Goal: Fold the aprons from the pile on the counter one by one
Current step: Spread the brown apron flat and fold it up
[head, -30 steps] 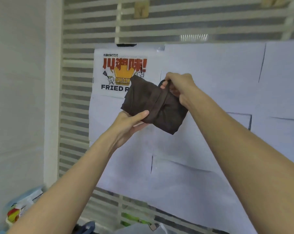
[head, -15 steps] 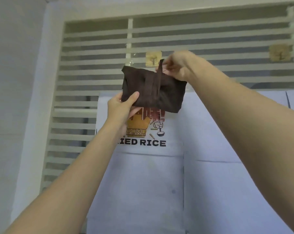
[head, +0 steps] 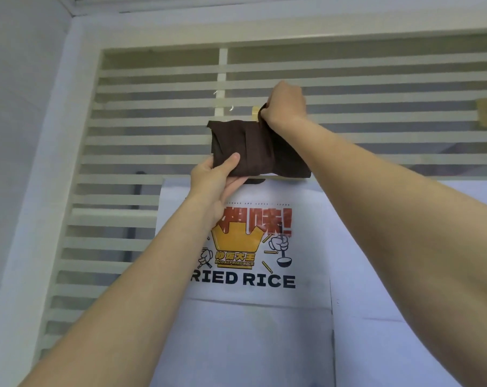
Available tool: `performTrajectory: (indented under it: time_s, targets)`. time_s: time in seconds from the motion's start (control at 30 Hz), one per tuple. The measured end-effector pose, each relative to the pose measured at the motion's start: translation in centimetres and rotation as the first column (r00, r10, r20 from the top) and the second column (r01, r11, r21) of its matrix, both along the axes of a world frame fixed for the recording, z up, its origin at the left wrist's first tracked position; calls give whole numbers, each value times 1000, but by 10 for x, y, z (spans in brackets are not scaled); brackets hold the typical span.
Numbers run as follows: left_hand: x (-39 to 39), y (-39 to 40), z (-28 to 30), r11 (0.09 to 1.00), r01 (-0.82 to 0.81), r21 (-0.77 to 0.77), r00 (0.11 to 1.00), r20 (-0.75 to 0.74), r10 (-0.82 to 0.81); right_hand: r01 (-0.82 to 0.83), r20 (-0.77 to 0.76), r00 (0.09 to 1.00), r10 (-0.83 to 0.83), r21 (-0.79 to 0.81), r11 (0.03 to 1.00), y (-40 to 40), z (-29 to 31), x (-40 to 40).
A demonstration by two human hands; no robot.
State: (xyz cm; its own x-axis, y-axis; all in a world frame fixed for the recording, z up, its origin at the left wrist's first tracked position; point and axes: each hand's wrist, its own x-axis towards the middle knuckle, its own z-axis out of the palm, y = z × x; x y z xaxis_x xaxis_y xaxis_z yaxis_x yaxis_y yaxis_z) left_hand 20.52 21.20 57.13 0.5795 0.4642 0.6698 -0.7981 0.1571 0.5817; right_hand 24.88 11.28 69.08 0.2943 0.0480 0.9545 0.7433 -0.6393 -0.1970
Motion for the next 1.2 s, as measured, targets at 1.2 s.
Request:
performTrajectory:
  time_s: [1.2]
  targets:
    - [15, 10, -19, -273, -839, 471, 68, 588, 806, 350, 549, 789, -275, -35, 936, -22, -112, 64]
